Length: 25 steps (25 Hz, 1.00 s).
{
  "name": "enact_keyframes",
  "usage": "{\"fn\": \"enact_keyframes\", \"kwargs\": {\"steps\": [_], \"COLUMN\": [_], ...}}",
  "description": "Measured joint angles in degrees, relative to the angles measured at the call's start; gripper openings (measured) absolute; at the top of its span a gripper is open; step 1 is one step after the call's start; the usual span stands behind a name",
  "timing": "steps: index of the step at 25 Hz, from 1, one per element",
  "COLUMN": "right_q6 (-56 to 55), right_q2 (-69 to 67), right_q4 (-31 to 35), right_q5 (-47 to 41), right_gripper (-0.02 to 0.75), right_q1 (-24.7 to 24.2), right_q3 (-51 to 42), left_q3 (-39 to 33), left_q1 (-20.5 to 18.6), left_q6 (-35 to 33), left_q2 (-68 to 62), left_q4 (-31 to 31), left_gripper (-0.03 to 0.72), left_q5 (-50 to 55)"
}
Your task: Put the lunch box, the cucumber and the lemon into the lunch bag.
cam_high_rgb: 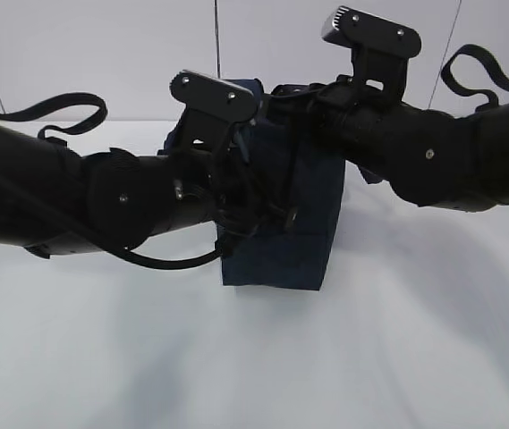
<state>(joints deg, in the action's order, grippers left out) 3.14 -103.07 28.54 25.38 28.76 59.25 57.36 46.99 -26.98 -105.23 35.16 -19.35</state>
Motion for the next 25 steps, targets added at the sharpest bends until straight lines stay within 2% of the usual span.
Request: {"fn": "enact_keyframes", "kwargs": {"steps": [3,7,9,15,25], "right_q6": [-0.34,-0.44,-0.48,-0.57,-0.61], "right_q2": [0.00,0.00,0.00,0.00,0.00], "right_q4": [0.00,0.00,0.00,0.08,0.08], "right_q5": [0.00,0.00,0.00,-0.02,-1.98], "right_gripper": [0.000,0.000,0.000,0.000,0.000], "right_q1": [0.00,0.00,0.00,0.00,-1.10], "right_q3": [0.00,0.00,0.00,0.09,3.11], "left_q3": [0.51,0.51,0.51,0.51,0.99], "left_q1": [0.00,0.00,0.00,0.00,0.00], "left_q6": [0.00,0.00,0.00,0.00,0.00], "left_q2": [-0.54,-0.54,-0.54,-0.54,-0.54], "left_q4": [0.00,0.13,0.34,0.47,0.47], "left_gripper": [0.324,0.111,0.057,-0.005,-0.009], "left_q5": [-0.97,-1.07,-1.07,0.32,1.13]}}
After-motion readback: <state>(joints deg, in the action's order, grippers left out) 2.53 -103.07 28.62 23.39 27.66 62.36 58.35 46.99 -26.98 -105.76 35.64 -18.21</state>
